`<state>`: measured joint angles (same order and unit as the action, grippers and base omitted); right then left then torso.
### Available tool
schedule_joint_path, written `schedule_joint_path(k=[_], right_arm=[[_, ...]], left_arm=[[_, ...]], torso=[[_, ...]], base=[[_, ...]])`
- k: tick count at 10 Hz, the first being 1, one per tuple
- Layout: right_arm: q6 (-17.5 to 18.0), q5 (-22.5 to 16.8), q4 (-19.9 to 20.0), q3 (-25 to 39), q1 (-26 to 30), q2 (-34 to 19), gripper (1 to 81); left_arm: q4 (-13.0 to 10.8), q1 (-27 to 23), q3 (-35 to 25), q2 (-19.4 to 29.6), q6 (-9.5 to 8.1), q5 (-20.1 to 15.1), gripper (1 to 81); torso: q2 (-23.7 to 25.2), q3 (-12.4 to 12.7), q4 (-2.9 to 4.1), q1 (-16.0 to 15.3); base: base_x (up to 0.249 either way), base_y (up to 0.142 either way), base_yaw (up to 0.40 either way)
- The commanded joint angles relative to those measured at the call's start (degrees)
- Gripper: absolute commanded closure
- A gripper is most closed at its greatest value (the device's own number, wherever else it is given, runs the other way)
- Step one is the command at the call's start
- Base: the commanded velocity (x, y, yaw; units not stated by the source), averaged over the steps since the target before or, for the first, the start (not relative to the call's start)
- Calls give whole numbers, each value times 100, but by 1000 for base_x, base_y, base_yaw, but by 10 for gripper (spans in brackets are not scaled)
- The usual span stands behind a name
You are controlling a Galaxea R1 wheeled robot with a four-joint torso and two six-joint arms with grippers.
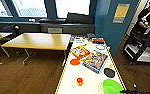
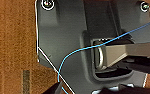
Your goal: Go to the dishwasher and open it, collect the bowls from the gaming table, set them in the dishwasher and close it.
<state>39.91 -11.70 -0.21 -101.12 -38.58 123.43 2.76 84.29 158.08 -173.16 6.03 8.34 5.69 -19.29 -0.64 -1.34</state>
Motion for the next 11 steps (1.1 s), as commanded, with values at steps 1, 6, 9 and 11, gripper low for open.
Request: schedule_joint_path(k=[1,6,9,11], right_arm=[[-1,-157,21,-64,575,-114,10],[-1,28,21,-161,303,35,811],[-71,-297,-6,-82,179,-61,811],[-501,-429,-41,794,267,-894,811]], left_arm=[[41,-101,22,26,12,-359,10],[41,-101,22,35,12,-359,10],[32,-101,4,26,12,-359,10],[15,-100,-5,9,12,-350,10]], torso=[[0,0,0,0],[-2,-2,0,-5],[-2,-2,0,-5],[-2,-2,0,-5]], base=[[0,0,0],[0,0,0],[0,0,0],[0,0,0]])
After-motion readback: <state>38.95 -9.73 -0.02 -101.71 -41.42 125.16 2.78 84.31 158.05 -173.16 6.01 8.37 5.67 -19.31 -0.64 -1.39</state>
